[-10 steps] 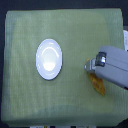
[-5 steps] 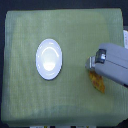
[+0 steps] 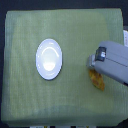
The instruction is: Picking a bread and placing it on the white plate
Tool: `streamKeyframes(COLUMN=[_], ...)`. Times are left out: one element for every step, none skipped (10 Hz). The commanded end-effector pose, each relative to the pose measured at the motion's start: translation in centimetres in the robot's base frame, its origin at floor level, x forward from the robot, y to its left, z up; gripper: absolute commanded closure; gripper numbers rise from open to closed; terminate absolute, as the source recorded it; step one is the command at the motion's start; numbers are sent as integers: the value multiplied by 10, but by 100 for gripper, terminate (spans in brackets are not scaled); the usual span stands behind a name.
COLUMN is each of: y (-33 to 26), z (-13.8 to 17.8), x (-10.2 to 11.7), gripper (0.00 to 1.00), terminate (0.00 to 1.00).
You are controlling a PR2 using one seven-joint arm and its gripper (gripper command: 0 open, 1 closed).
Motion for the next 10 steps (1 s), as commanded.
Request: streamKeyframes(y=[-1, -1, -1, 1, 6, 10, 19, 32, 45, 59], z=[10, 13, 18, 31, 51, 65, 88, 110, 125, 137], x=[7, 7, 9, 10, 11, 14, 16, 19, 25, 33], gripper=[100, 100, 100, 100, 100, 100, 100, 100, 100, 100], terminate=[0, 0, 0, 0, 0, 0, 0, 0, 0, 0])
